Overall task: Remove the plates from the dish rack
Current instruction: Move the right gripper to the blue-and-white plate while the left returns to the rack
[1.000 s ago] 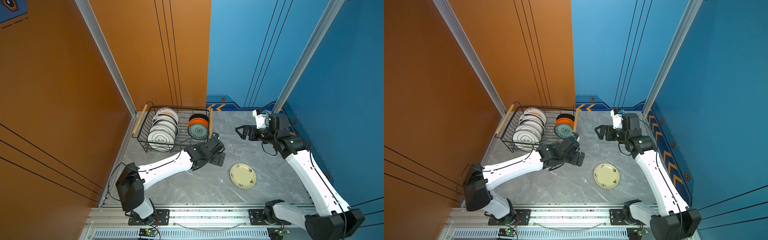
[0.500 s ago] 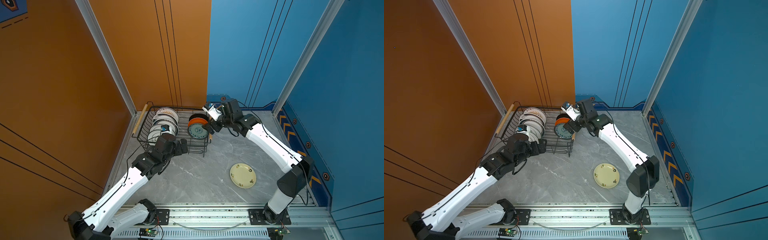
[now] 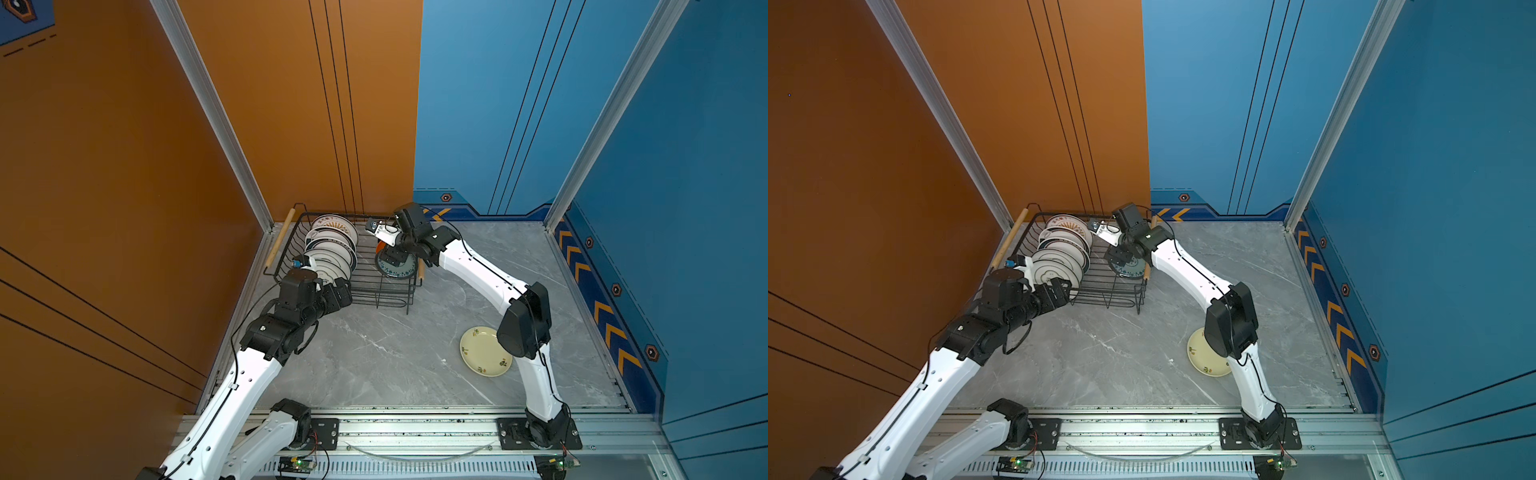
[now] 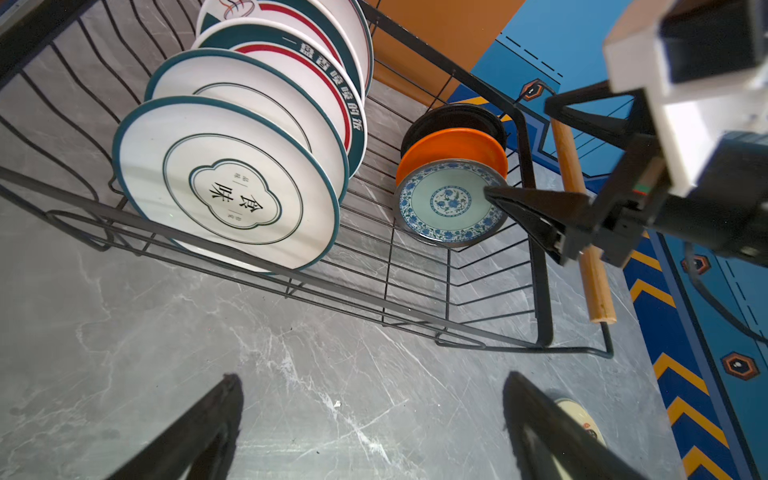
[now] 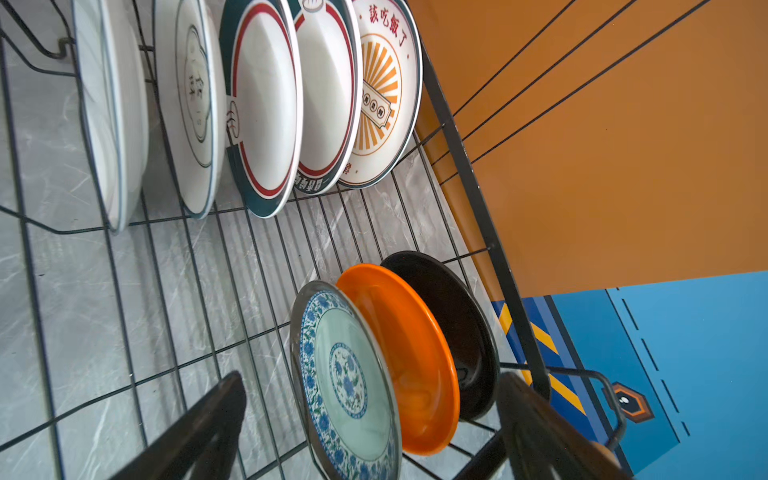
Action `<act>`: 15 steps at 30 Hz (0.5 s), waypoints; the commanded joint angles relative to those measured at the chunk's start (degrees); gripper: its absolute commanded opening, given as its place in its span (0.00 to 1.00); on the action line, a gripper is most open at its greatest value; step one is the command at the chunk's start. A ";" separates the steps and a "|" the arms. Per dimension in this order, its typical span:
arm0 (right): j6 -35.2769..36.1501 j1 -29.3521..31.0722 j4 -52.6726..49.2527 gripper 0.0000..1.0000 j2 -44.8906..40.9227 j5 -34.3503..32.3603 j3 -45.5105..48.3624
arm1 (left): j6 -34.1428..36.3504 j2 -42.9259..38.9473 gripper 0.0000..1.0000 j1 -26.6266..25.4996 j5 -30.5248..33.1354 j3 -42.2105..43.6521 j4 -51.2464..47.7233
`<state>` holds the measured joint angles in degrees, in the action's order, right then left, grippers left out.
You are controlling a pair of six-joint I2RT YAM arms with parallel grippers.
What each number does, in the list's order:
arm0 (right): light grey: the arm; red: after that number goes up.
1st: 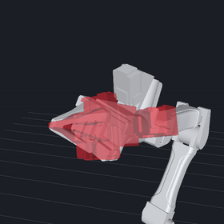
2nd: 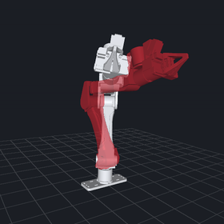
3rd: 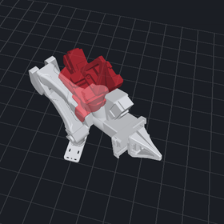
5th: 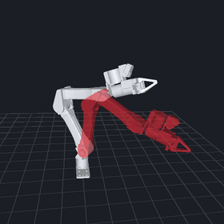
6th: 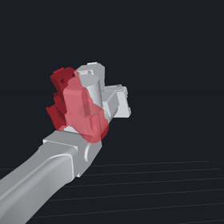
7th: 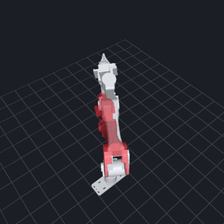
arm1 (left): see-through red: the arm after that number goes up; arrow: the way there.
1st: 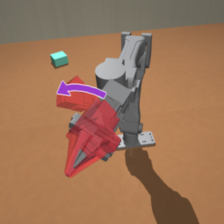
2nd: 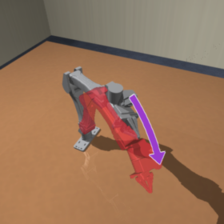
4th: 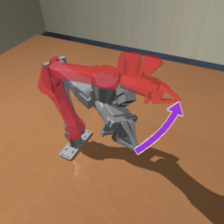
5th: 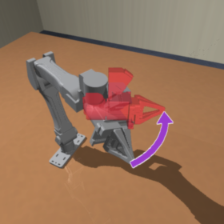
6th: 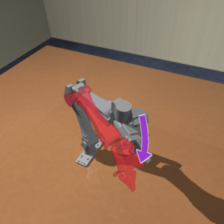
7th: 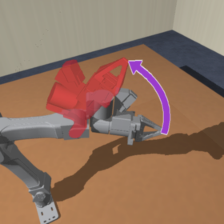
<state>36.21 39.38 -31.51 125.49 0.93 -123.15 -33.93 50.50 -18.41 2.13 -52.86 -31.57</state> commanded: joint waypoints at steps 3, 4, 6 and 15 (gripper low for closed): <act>1.58 -0.99 -2.38 0.88 3.88 -2.03 -4.43 | 3.51 -1.35 0.98 0.53 -2.66 1.13 -0.03; 1.59 -1.18 -2.33 0.87 4.20 -1.94 -4.63 | 3.52 -1.50 0.98 0.57 -2.21 1.22 0.01; 1.65 -1.49 -2.33 0.86 4.88 -1.98 -4.82 | 3.56 -1.80 0.98 0.53 -1.30 1.81 0.65; 2.09 -2.86 -2.42 0.80 6.69 -2.38 -4.38 | 3.85 -3.82 0.98 0.50 0.41 4.69 4.20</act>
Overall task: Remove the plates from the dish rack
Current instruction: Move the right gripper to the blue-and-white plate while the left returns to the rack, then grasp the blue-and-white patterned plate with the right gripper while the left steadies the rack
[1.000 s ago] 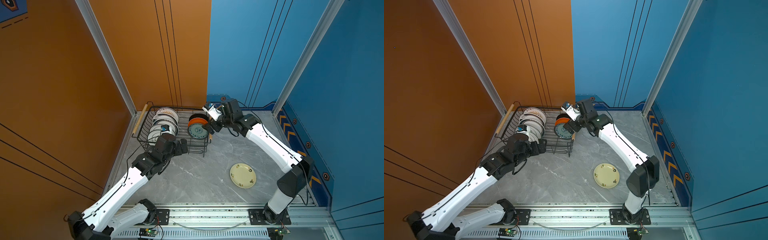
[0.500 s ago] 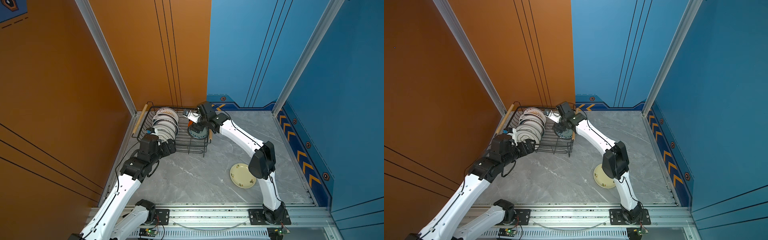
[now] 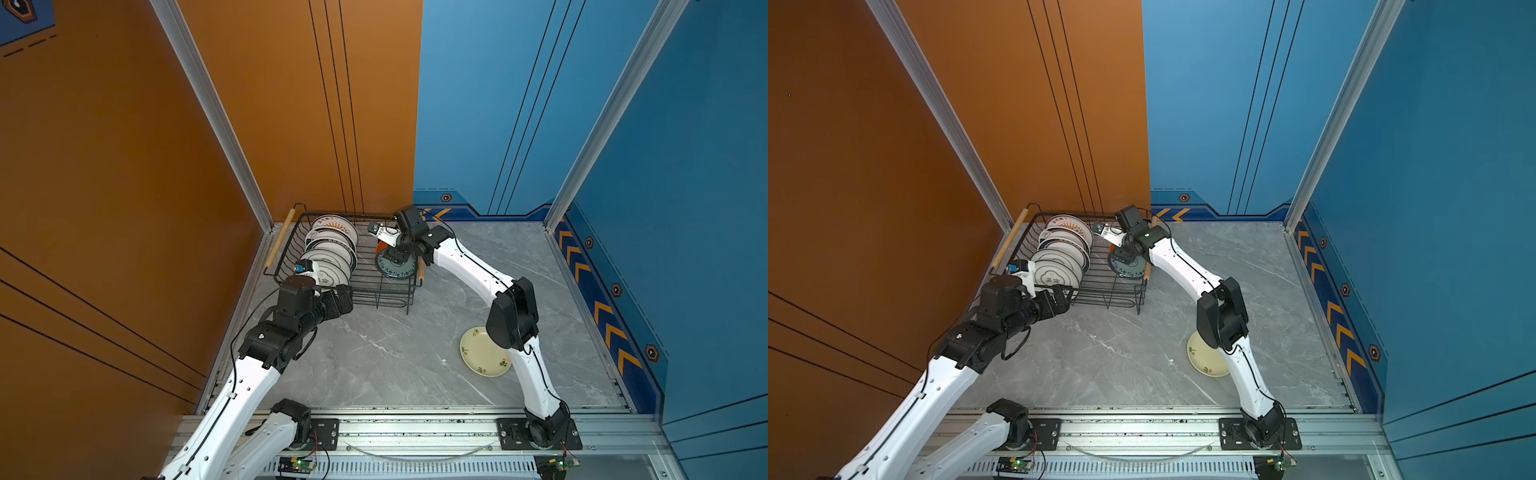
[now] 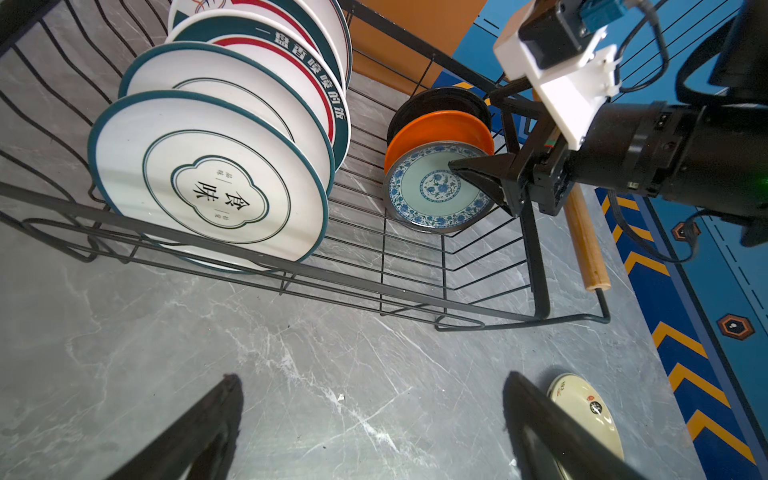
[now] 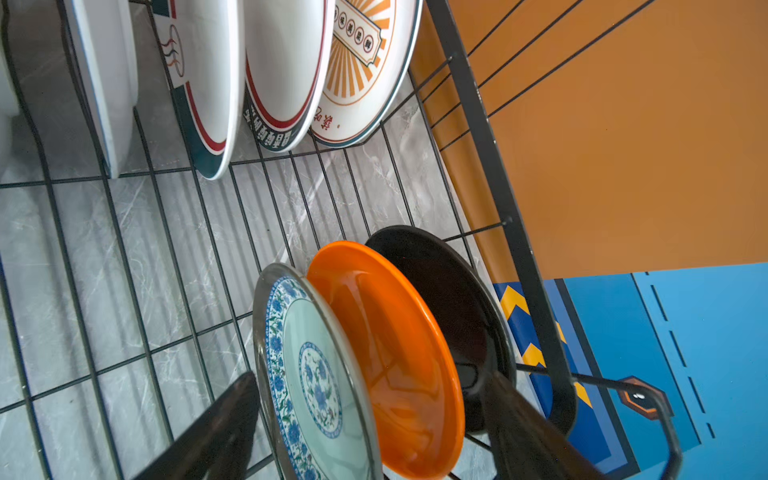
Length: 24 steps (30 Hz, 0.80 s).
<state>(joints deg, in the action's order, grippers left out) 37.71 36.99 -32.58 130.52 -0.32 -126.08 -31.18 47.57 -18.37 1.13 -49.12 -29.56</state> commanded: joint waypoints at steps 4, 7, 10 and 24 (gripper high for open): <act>0.40 -0.95 -1.41 0.77 2.30 -0.80 -1.45 | 0.81 -0.57 0.98 0.48 1.77 1.25 2.73; 0.68 -0.70 -1.44 0.76 2.26 -1.26 -0.89 | 0.78 0.28 0.98 0.46 1.73 1.48 3.48; 0.52 -0.69 -1.48 0.71 2.50 -1.26 -0.66 | 0.83 1.25 0.98 0.52 1.60 1.66 3.92; 1.75 -1.27 -3.41 0.45 4.22 -0.78 -0.66 | 0.41 3.72 0.98 0.62 1.89 0.98 4.33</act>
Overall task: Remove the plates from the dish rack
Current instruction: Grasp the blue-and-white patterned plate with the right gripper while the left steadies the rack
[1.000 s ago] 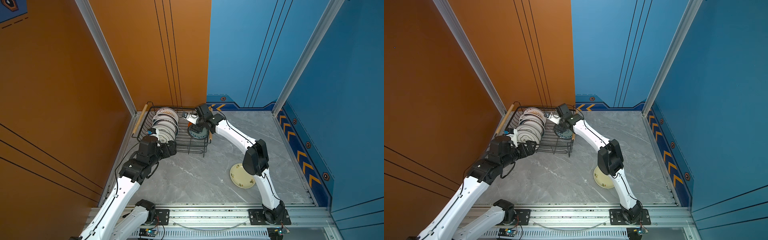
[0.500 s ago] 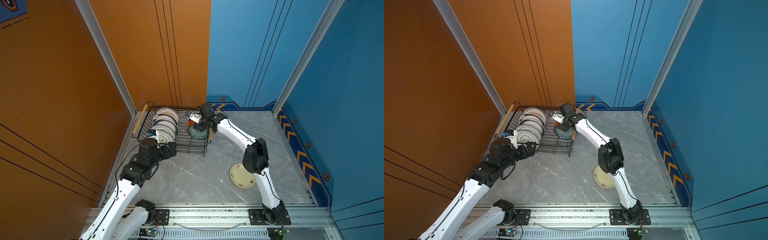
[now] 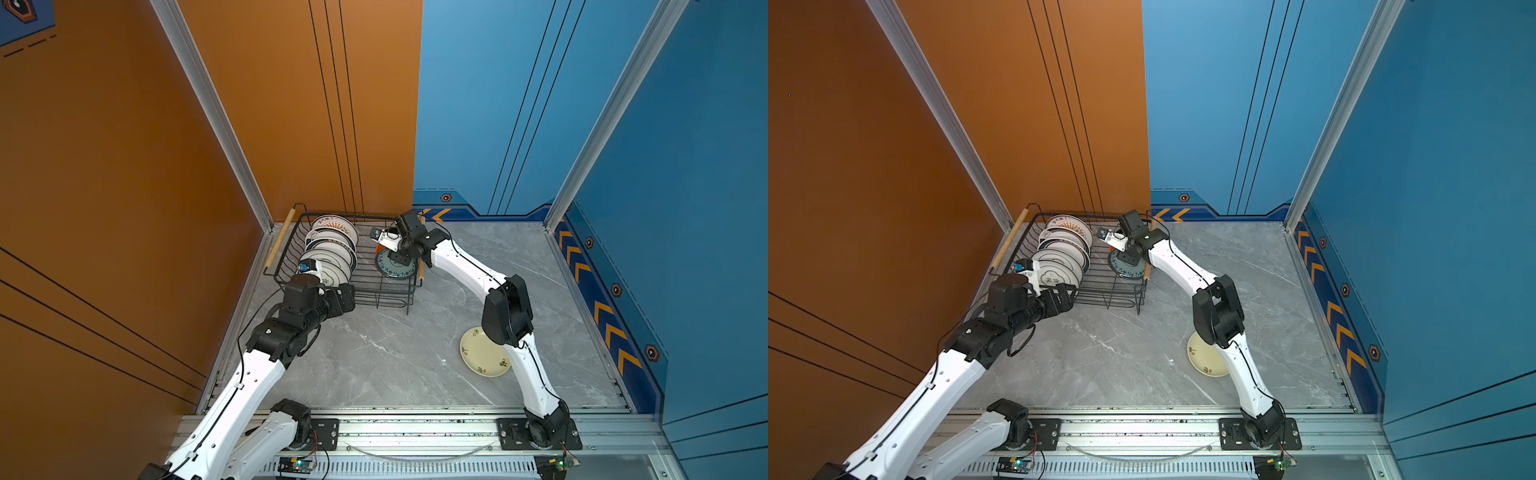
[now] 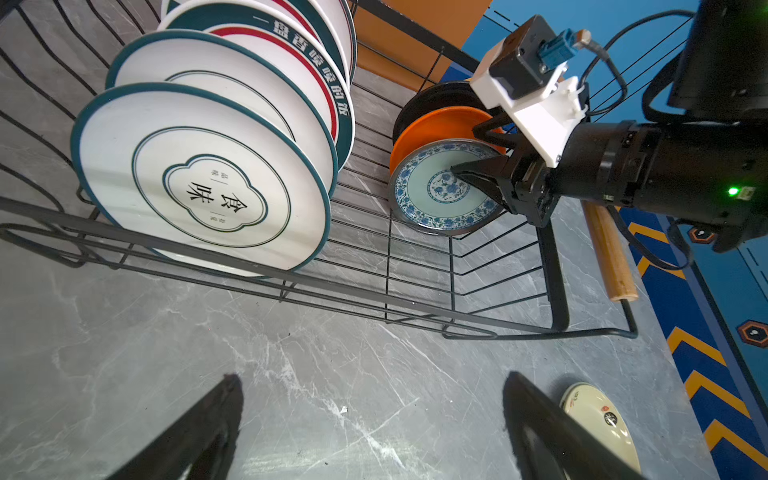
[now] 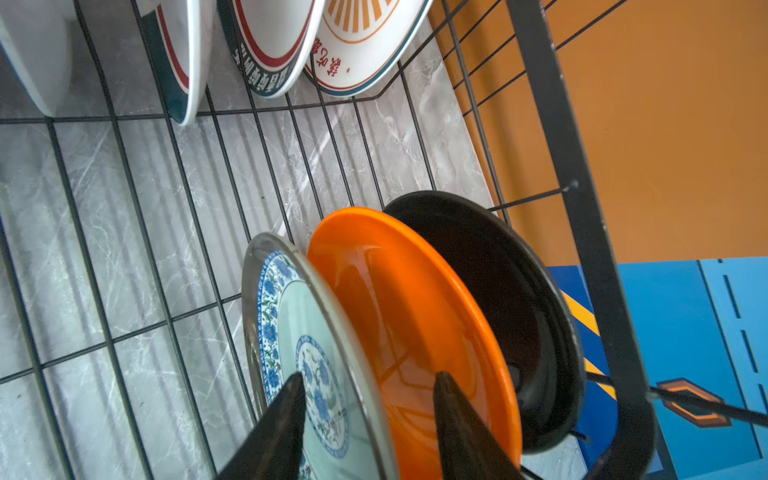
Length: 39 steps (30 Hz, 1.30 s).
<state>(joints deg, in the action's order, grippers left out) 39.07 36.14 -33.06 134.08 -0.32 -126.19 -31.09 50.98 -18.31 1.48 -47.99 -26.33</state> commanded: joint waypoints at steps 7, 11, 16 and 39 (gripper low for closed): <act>1.40 -0.90 -3.91 0.35 1.40 -0.45 -0.89 | 0.06 0.69 0.98 0.57 1.97 0.06 1.23; 1.71 -0.93 -4.46 0.31 1.63 -0.47 -1.07 | -0.54 0.81 0.98 0.56 2.40 0.18 1.69; 1.89 -0.86 -5.32 0.27 1.78 -0.34 -1.16 | -1.42 1.66 0.98 0.55 2.61 0.10 2.85; 3.08 0.67 -9.47 0.03 1.89 -1.72 -0.99 | -3.22 6.57 0.98 0.29 4.02 0.17 6.80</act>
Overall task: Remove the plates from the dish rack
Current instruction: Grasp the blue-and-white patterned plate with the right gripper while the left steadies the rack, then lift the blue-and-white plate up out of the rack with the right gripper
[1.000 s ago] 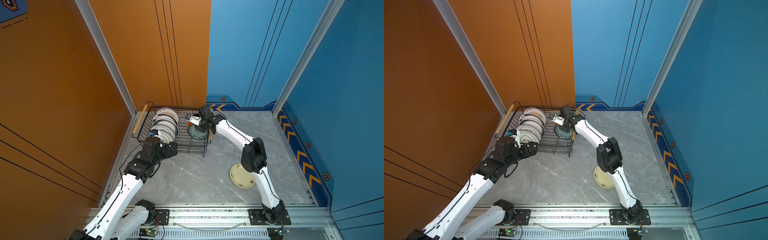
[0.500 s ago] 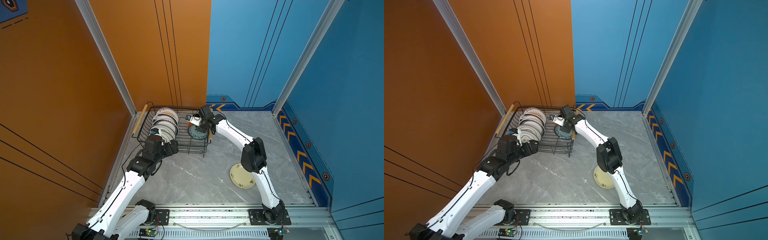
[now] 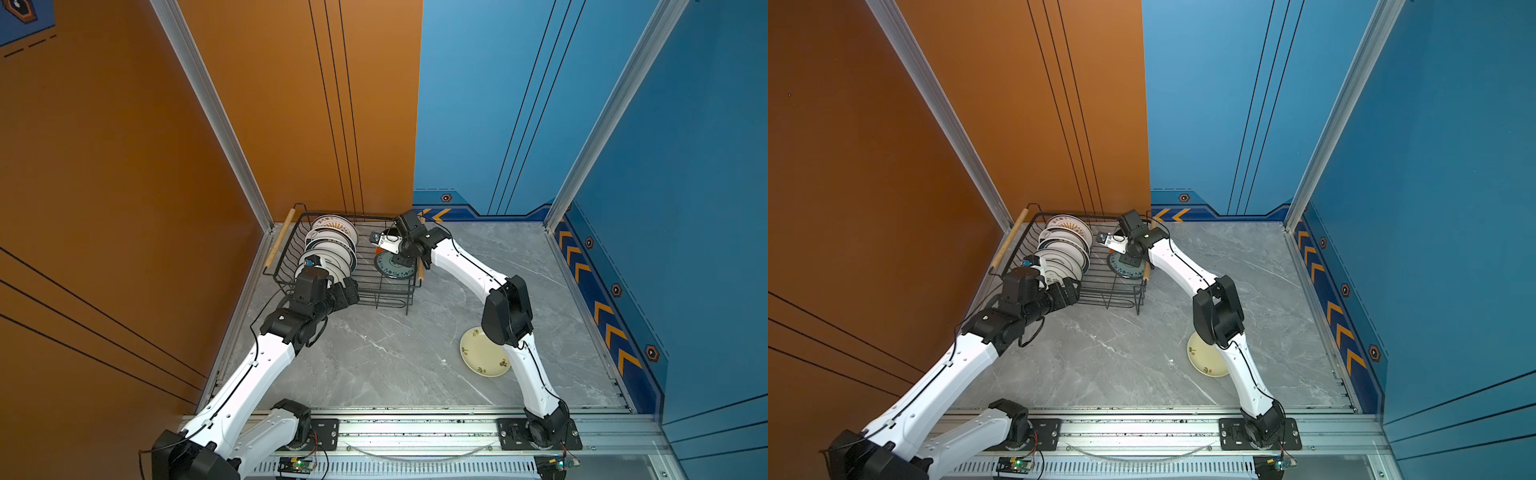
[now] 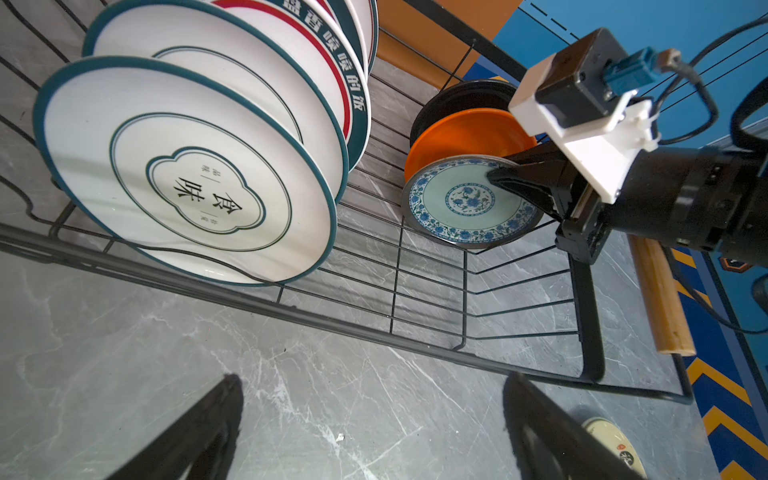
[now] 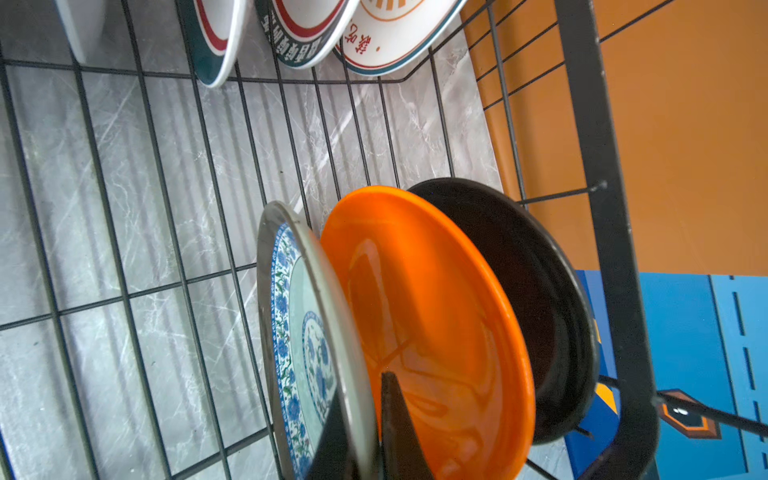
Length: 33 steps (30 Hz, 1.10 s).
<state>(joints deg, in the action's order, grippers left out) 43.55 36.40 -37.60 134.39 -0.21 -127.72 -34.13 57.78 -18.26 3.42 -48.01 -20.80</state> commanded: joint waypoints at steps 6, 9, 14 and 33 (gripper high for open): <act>-0.60 0.53 -5.20 0.00 0.25 -2.55 0.46 | 0.74 0.31 0.98 0.03 2.45 0.13 1.37; -0.40 0.64 -5.20 0.00 -0.67 -2.58 -0.20 | 1.14 0.99 0.98 0.09 1.30 -0.54 1.11; -0.57 0.68 -5.05 0.00 -3.16 -1.09 -1.43 | 5.36 0.93 0.98 -0.11 -0.70 -1.91 -0.29; -4.23 0.66 -0.05 0.00 -9.22 2.62 -1.90 | 5.04 -3.52 0.98 0.06 1.37 -0.86 -0.92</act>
<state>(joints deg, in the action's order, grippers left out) 41.93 36.97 -38.79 129.71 0.45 -128.09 -29.78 55.81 -18.33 4.01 -48.12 -20.75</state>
